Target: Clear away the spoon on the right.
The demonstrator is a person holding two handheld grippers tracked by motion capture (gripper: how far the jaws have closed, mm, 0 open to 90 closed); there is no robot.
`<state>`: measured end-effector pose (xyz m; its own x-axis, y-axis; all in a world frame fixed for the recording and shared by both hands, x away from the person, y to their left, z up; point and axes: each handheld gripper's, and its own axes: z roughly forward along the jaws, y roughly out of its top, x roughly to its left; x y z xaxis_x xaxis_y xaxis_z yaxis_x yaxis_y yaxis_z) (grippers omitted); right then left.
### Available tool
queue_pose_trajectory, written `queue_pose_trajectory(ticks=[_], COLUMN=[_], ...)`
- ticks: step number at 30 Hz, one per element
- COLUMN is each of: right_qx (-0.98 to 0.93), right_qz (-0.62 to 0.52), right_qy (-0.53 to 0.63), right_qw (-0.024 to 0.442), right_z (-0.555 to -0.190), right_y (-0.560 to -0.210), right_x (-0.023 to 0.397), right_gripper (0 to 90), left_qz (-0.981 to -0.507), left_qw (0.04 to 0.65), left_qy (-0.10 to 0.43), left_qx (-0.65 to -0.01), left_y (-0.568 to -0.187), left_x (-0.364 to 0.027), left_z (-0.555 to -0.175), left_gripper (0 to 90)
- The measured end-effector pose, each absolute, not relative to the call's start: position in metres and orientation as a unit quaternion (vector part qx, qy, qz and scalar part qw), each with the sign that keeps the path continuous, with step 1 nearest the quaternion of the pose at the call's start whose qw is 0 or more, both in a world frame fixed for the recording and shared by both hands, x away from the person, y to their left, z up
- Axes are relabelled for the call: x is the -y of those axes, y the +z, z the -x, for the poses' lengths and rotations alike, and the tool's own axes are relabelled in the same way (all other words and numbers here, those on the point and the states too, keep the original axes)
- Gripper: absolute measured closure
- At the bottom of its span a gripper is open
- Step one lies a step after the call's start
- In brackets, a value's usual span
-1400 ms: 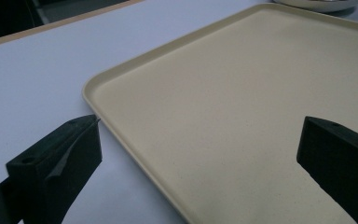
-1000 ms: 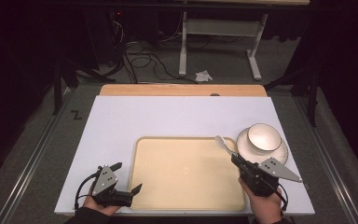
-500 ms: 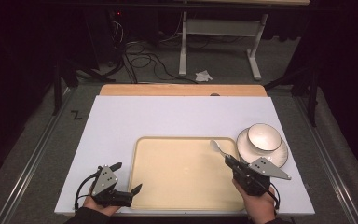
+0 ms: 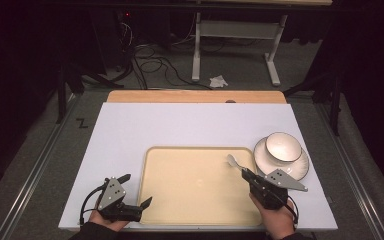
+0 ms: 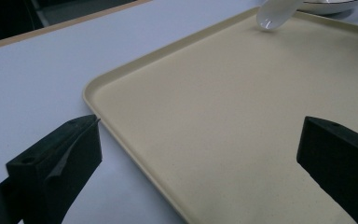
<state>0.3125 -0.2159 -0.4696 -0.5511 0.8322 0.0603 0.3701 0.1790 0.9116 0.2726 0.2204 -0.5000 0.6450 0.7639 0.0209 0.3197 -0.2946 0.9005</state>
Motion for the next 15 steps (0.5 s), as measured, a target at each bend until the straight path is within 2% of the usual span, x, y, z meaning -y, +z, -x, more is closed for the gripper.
queue_pose_trajectory(ticks=[15], right_qx=[-0.734], right_qz=[-0.414], right_qy=[0.486], right_qw=[0.231], right_z=[-0.3072], right_y=[-0.4760], right_x=[0.2203], right_gripper=[87.4], left_qz=[-0.770], left_qw=[0.478], left_qy=[0.232], left_qx=[-0.352], left_y=[-0.4999], left_x=[-0.2204], left_z=[-0.2724], left_gripper=[0.4])
